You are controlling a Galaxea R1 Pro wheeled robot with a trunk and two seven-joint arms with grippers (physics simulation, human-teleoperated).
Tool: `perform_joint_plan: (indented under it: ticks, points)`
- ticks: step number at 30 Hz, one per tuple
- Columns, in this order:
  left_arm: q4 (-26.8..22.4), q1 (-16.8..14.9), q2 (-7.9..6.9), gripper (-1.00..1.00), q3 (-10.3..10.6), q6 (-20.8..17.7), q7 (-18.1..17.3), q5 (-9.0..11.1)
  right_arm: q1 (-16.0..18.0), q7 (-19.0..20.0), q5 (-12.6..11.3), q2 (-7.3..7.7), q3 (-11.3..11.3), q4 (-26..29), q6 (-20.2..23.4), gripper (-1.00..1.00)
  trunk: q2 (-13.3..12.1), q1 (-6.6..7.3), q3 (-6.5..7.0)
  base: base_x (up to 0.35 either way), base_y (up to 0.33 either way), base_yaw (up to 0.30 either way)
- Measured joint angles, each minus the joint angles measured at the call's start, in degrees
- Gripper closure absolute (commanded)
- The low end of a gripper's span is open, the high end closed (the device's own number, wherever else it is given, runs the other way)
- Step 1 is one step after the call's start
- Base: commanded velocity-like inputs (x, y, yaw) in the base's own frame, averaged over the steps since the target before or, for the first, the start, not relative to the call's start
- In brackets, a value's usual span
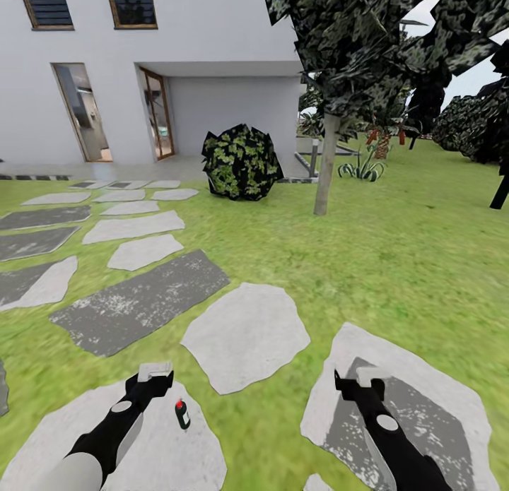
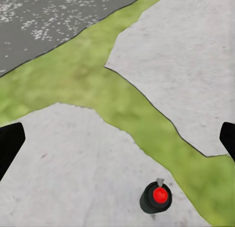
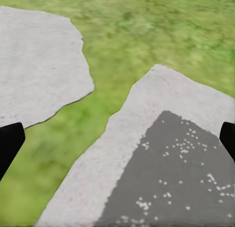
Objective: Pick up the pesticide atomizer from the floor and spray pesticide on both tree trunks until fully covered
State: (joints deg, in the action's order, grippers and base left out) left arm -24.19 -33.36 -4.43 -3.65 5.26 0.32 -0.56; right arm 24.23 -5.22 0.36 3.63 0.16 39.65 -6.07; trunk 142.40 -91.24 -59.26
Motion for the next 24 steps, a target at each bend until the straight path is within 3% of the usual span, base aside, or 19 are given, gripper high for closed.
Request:
perform_joint_plan:
  ticks: [3,9,21,24]
  points:
    - [0.04,0.0,-0.04,-1.0,0.05,0.0,-0.14,0.0,0.0,0.79,-0.08,0.03,0.03,-0.79,0.0,-1.0,0.83,-0.47,-0.58,0.0,0.0,0.0]
    - [0.14,-0.01,0.02,-1.0,-0.01,-0.59,-0.33,0.08,0.0,6.05,0.02,-0.03,-0.18,-1.58,0.0,-1.0,0.91,-0.63,-1.91,0.0,0.0,0.0]
    - [1.93,0.08,0.31,-1.0,-0.07,-0.72,-0.32,0.09,0.0,6.37,0.07,-0.12,-0.26,-1.55,0.0,-1.0,1.07,-0.94,-4.57,0.0,0.0,0.0]
    - [2.58,0.09,1.36,-1.0,0.23,-0.66,-0.38,0.0,0.0,6.17,0.0,0.04,-0.36,-1.48,-0.06,-1.0,1.11,-1.01,-5.24,0.0,0.0,0.0]
